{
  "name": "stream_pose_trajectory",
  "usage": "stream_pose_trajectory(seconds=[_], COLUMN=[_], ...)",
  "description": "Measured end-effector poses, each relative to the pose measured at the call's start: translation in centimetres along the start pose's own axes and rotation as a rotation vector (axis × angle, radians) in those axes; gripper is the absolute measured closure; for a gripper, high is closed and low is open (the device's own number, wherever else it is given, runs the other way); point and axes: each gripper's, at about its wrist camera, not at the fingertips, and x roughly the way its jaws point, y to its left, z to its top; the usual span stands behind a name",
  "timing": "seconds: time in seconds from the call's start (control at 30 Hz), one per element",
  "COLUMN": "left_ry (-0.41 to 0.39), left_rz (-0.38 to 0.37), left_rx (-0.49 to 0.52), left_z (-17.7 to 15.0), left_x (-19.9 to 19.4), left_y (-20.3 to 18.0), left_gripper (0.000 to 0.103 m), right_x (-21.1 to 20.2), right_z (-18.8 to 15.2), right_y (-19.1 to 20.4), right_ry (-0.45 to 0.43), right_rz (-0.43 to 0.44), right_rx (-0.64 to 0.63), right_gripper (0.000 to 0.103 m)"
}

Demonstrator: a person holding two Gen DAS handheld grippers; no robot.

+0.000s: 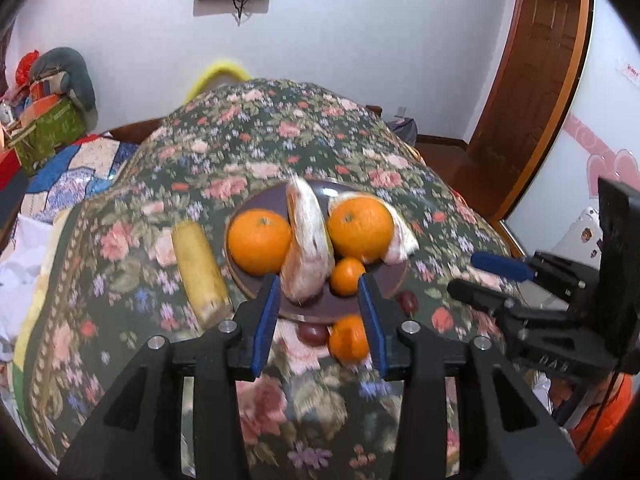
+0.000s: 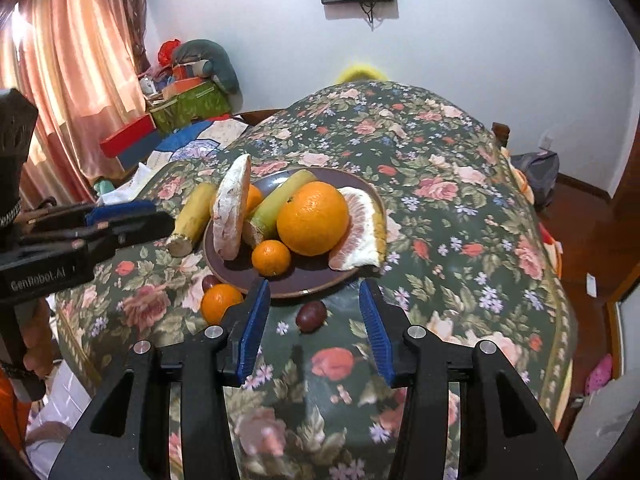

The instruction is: Organize fruits

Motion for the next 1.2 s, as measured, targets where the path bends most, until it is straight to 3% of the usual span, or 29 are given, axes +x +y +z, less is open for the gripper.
stream_pose_trajectory(seconds=[0.57, 1.03, 1.2], left_ry=[0.145, 0.137, 0.132], left_rz=[-0.031, -0.057, -0.075], left_rx=[0.021, 0.006, -0.010], left_z=[-3.6, -3.6, -3.6], left_x=[4.6, 5.6, 5.3], left_y=[-2.1, -1.9, -1.4], left_gripper=[0.063, 0.068, 0.068], right_x=[2.1, 4.6, 5.3], right_z=[-2.8, -2.4, -2.2], right_y=[-0.5, -0.4, 0.2], right_ry=[0.087, 0.117, 0.124], right_rz=[0.008, 0.054, 0.054], right_rx=[-0.009, 0.016, -0.002], right_gripper=[0.060, 0.060, 0.073])
